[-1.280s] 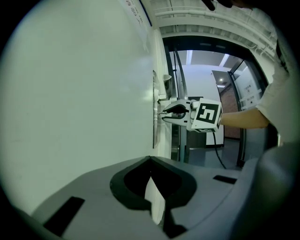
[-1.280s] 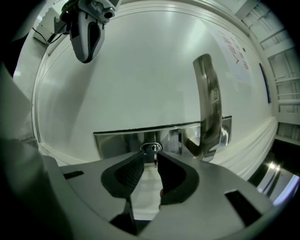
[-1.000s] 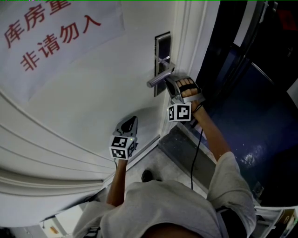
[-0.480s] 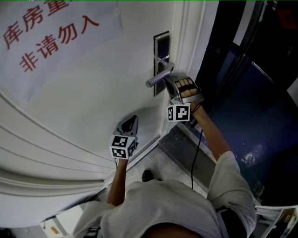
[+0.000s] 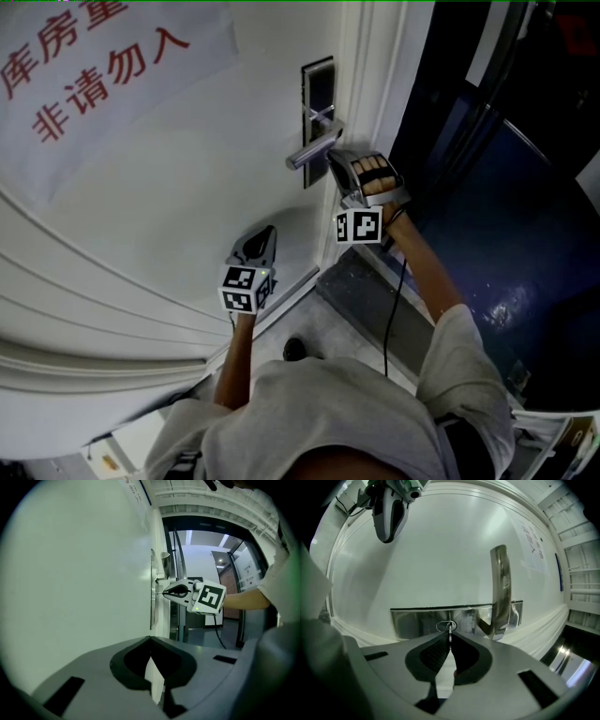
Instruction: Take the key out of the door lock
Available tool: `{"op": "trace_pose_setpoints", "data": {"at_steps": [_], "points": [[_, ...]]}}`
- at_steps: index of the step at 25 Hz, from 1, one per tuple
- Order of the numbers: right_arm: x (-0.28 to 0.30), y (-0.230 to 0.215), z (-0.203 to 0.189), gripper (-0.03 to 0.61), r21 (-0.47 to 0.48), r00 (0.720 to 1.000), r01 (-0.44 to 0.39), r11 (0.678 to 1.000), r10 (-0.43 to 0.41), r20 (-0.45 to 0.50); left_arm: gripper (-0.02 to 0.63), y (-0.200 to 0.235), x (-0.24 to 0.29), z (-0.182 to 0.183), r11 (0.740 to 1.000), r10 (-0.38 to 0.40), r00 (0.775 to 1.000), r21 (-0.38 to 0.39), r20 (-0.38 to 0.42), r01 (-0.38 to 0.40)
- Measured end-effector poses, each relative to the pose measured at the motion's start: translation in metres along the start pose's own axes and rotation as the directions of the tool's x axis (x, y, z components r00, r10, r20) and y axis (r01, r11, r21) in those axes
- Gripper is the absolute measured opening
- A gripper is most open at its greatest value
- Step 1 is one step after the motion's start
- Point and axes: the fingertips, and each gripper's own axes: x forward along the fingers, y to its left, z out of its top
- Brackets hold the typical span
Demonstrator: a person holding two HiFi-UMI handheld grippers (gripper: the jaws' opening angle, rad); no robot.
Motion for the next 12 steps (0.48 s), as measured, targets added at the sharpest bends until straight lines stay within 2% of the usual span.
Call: {"op": "trace_pose_setpoints", "data": {"at_steps": [7, 12], "points": [[-0.018, 0.001, -0.006, 0.031, 0.044, 1.0, -0.006, 0.999, 0.006, -0.005, 0.018, -0.003, -0.003, 0.001, 1.0, 0.009, 1.0, 0.001, 0.002, -0.009], [-0.032, 0.002, -0.01, 0.031, 0.136, 1.0, -0.01, 0.991, 0.013, -0.019, 0.018, -0.007, -0.006, 0.0, 1.0, 0.009, 1.0, 0.0, 0.002, -0.009]]}}
